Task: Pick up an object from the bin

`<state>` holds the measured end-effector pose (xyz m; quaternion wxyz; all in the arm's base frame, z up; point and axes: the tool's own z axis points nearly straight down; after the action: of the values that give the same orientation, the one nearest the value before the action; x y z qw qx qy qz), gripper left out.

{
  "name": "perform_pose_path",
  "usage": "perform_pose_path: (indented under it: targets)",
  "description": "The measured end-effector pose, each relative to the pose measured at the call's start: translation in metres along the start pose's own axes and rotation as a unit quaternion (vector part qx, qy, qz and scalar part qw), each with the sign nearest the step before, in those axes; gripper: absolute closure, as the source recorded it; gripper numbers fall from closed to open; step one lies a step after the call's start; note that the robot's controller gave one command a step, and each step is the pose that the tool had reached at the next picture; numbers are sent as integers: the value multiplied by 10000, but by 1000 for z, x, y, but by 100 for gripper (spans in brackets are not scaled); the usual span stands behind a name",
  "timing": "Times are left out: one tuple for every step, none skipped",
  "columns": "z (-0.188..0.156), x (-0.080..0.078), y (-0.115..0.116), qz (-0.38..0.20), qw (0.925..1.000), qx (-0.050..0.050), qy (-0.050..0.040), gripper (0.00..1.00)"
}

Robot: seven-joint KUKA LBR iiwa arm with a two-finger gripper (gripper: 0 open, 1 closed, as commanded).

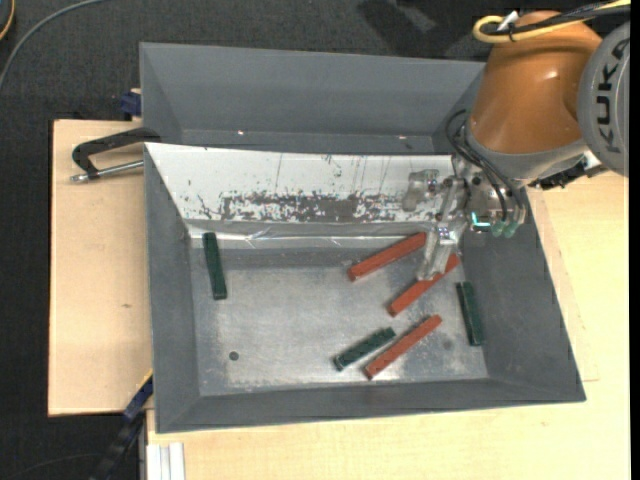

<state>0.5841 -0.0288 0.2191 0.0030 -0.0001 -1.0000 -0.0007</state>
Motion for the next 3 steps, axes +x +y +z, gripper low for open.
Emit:
perform_pose_path:
  targets:
    - [149, -10, -56, -2215, 9751, 5, -47, 0]
    - [117, -18, -25, -2965, 9550, 20, -75, 0]
    - [116, -9, -52, -4986, 8668, 35, -54, 0]
